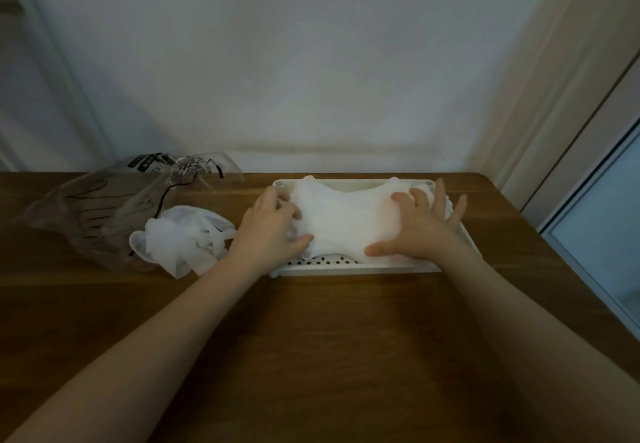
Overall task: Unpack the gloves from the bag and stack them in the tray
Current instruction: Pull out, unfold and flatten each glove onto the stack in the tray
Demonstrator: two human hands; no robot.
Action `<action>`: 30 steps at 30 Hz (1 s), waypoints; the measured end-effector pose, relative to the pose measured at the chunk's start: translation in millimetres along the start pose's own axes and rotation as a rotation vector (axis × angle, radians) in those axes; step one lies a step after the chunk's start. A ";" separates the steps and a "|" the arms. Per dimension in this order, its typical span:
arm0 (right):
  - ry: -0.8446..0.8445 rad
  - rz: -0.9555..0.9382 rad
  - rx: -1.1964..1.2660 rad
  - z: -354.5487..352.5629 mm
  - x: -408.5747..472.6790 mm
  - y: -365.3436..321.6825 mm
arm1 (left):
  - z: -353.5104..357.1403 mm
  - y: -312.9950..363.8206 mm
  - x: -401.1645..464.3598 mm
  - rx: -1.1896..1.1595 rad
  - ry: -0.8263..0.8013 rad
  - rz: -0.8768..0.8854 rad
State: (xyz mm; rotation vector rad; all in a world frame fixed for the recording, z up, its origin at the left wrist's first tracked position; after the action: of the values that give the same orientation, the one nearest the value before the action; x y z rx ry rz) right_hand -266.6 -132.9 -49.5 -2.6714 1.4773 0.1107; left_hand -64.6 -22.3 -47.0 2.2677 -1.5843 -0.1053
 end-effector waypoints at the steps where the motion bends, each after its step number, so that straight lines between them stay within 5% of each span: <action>1: 0.040 -0.006 -0.063 -8.1 -2.6 -6.8 | -8.4 -1.6 -4.0 -0.043 0.058 0.015; 7: 0.352 -0.326 0.138 -41.0 -14.1 -98.7 | -38.9 -28.3 -16.2 -0.119 0.214 -0.005; 13: 0.243 -0.770 0.280 -15.3 -6.8 -195.2 | -43.1 -86.7 -17.7 -0.046 0.056 -0.295; 15: 0.207 -0.744 0.202 -4.3 5.5 -215.5 | -41.0 -101.3 -18.7 -0.264 0.053 -0.419; 20: 0.106 -0.534 0.092 16.7 34.0 -236.1 | -40.1 -115.8 -22.0 -0.428 0.120 -0.336; 30: -0.238 -0.398 0.573 29.0 51.9 -252.4 | -32.6 -120.9 -33.9 -0.390 0.144 -0.261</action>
State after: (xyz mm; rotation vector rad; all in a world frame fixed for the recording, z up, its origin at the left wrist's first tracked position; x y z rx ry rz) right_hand -25.8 -39.8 -73.4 -2.3135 0.7410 -0.0219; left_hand 39.5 53.4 -62.9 2.1040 -1.0794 -0.2862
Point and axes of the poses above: each hand's wrist, its own x-axis towards the middle knuckle, its own z-axis out of the palm, y = z × x, the point moved 5 cm from there along x, towards the middle knuckle, and after that the axes turned 9 degrees about -z, right-handed, at the moved point
